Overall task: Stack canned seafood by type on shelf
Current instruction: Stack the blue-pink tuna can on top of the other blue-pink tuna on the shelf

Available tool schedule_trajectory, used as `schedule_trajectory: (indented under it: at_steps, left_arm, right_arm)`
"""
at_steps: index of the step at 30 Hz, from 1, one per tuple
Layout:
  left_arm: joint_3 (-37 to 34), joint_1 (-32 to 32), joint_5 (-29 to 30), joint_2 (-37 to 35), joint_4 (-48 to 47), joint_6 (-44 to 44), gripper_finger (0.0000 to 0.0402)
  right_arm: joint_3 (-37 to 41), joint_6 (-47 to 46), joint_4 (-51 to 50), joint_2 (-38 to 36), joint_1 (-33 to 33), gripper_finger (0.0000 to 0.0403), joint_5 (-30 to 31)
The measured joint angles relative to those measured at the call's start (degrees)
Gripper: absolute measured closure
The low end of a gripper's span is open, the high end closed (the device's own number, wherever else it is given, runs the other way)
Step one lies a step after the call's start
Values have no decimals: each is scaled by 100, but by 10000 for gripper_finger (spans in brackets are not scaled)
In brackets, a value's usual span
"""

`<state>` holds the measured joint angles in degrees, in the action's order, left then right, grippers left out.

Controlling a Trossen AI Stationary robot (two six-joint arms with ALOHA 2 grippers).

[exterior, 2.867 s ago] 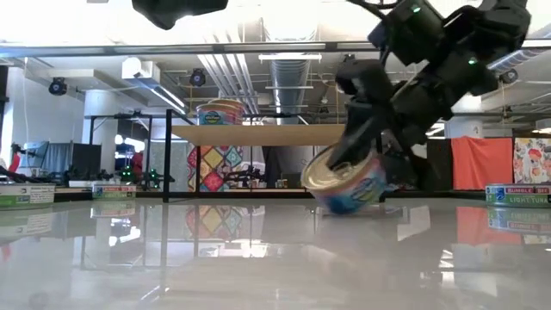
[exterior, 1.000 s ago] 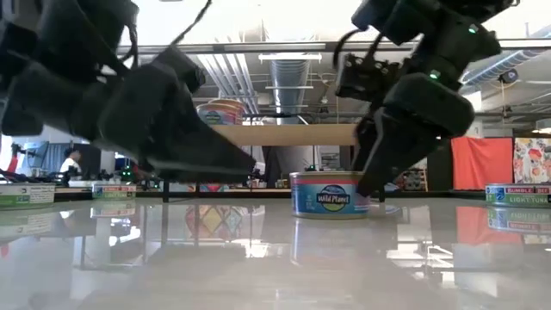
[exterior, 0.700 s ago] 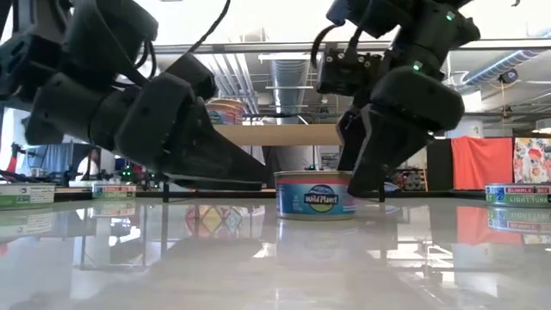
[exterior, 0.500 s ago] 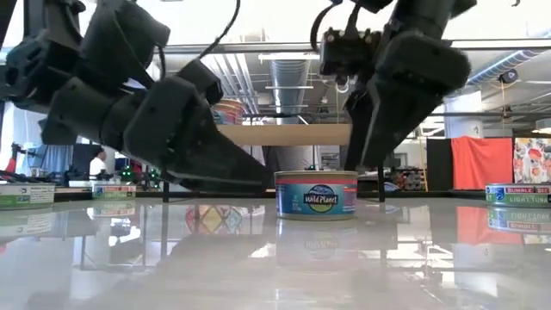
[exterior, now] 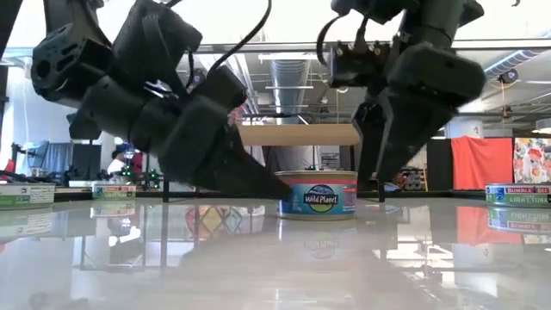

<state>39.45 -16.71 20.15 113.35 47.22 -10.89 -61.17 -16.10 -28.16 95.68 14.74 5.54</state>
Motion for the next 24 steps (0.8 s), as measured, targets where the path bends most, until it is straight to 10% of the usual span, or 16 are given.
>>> schedule_trajectory:
  at_steps: [24]
  left_arm:
    - [1136,101,-57,921,102,419,2]
  right_arm:
    - [249,-175,588,11,-66,30,1162]
